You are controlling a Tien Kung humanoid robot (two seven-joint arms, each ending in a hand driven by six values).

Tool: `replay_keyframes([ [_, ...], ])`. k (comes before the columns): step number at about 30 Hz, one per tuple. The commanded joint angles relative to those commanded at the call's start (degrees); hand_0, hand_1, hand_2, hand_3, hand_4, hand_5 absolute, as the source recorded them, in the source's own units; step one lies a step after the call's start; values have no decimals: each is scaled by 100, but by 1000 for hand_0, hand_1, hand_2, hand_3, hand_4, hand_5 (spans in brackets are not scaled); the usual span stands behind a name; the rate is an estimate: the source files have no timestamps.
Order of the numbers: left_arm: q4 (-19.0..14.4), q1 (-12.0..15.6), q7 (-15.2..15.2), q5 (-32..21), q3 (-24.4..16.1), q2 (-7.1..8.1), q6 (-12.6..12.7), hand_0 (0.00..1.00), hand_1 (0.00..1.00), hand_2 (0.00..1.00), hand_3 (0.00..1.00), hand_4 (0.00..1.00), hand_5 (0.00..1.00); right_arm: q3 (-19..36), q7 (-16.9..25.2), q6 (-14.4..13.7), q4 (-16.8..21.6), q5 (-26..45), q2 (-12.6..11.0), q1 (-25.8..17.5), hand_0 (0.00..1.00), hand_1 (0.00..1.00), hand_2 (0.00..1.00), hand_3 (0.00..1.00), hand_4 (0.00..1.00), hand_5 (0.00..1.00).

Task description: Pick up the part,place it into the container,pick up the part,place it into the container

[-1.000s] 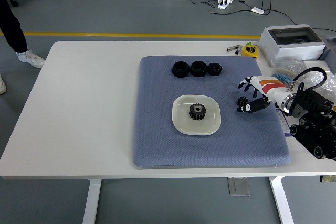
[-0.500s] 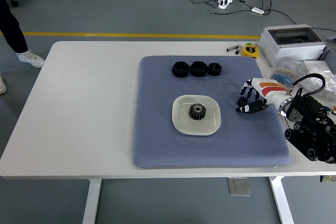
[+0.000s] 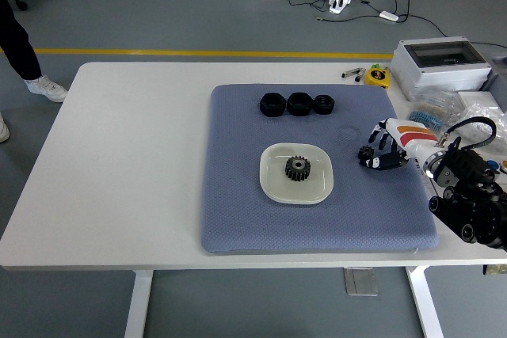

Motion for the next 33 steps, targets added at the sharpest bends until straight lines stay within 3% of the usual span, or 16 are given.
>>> replay_keyframes([
  [10, 4, -34, 34, 133, -122, -14, -9, 712, 727, 756, 661, 686, 667, -166, 54, -85, -70, 229, 39, -34, 82, 196, 342, 523, 899, 424],
  [11, 4, -36, 35, 137, -128, -14, -9, 711, 726, 756, 660, 687, 668, -171, 64, -105, -70, 254, 39, -35, 61, 150, 292, 521, 852, 455],
  [16, 2, -39, 40, 158, -140, -11, -15, 711, 726, 756, 660, 687, 668, -198, 111, -202, -61, 309, 43, -40, 61, 150, 292, 521, 852, 455],
  [17, 1, -40, 41, 162, -143, -10, -16, 711, 726, 754, 660, 686, 667, -203, 118, -215, -60, 309, 43, -42, 33, 105, 247, 505, 800, 474],
  [33, 2, -36, 43, 181, -153, -15, -14, 711, 726, 753, 659, 682, 664, -259, 133, -145, -47, 300, 20, -77, 12, 70, 206, 474, 825, 470],
])
